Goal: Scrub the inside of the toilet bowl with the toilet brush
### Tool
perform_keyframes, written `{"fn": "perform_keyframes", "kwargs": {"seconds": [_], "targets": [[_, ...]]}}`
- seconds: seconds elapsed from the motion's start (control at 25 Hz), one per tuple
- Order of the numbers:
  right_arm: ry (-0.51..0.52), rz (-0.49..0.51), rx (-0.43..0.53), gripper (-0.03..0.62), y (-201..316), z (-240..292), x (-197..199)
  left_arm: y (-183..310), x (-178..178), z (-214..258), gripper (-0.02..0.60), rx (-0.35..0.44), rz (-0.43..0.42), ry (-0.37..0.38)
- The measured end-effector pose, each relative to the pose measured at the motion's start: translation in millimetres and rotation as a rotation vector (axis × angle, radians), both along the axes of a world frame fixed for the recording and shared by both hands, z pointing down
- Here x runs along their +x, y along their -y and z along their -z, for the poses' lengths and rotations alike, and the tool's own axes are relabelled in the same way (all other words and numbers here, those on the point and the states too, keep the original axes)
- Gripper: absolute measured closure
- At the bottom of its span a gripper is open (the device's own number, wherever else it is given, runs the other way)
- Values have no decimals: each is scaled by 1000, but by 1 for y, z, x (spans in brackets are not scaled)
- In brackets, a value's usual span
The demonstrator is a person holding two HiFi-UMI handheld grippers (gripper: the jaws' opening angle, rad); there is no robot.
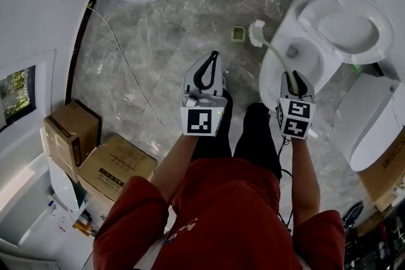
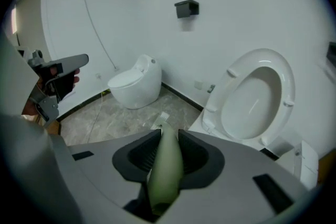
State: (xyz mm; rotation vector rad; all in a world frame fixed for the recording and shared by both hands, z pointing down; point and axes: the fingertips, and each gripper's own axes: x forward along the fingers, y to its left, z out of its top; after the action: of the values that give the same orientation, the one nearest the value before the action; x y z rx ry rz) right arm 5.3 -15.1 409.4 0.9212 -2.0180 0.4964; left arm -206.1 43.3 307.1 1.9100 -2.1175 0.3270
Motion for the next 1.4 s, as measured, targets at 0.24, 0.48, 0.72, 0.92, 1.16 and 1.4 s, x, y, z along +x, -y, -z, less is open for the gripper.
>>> {"fn": "perform_keyframes", "kwargs": {"seconds": [0.24, 0.48, 0.72, 0.92, 1.16, 1.4], "targets": [[-122, 60, -55, 494, -9, -118, -85, -20, -64, -65, 584, -42, 30, -26], [-262, 99, -90, 493, -7, -248, -129, -44, -97, -157, 584, -128, 10, -77], [-378, 157, -116, 493, -2, -322, -145, -42, -121, -211, 584, -118, -12, -77], [-438, 217, -118, 493, -2, -355, -160, -39, -128, -229, 584, -116, 1, -113], [-460, 191, -185, 493, 15, -387, -178, -25, -134, -237, 584, -90, -13, -129], [-341, 116, -268, 356, 5, -374, -183, -20, -129, -232, 584, -95, -62, -114]]}}
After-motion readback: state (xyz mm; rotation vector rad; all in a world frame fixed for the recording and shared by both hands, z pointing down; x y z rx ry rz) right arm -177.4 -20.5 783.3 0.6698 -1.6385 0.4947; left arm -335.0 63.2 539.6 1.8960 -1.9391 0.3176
